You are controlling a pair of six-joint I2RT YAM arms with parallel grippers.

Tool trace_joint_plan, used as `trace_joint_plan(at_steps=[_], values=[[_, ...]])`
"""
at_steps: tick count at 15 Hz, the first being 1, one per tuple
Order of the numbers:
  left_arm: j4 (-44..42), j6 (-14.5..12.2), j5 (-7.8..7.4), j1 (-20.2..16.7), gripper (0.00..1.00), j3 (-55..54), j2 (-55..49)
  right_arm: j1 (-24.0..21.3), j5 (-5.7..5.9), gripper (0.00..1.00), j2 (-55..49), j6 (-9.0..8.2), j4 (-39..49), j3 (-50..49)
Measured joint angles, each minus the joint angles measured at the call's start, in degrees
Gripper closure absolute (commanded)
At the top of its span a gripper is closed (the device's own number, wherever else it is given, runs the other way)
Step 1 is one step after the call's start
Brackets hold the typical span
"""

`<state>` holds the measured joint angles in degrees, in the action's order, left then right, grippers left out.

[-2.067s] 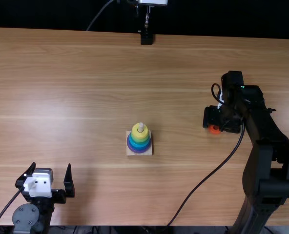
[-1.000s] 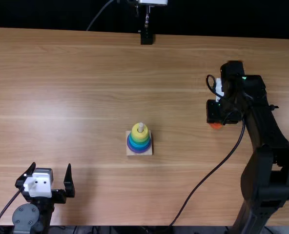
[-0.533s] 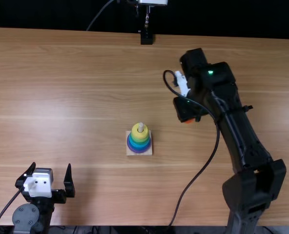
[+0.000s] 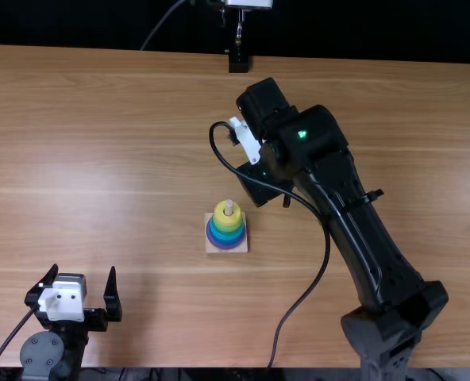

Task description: Build the Hanoi tower: stack the rings onto the peg from bottom to top in this color order: purple, dark blue, light blue, dark green, light green, yellow, orange.

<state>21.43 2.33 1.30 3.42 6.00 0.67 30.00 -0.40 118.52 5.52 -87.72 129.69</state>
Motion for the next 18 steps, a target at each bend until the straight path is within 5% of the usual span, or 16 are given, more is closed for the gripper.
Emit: trace_joint_plan(at_steps=[18], values=[[0.02,0.0,0.0,0.02,0.0,0.0,0.02,6.08,0.0,1.0,0.02,-0.09,-0.31,2.73]])
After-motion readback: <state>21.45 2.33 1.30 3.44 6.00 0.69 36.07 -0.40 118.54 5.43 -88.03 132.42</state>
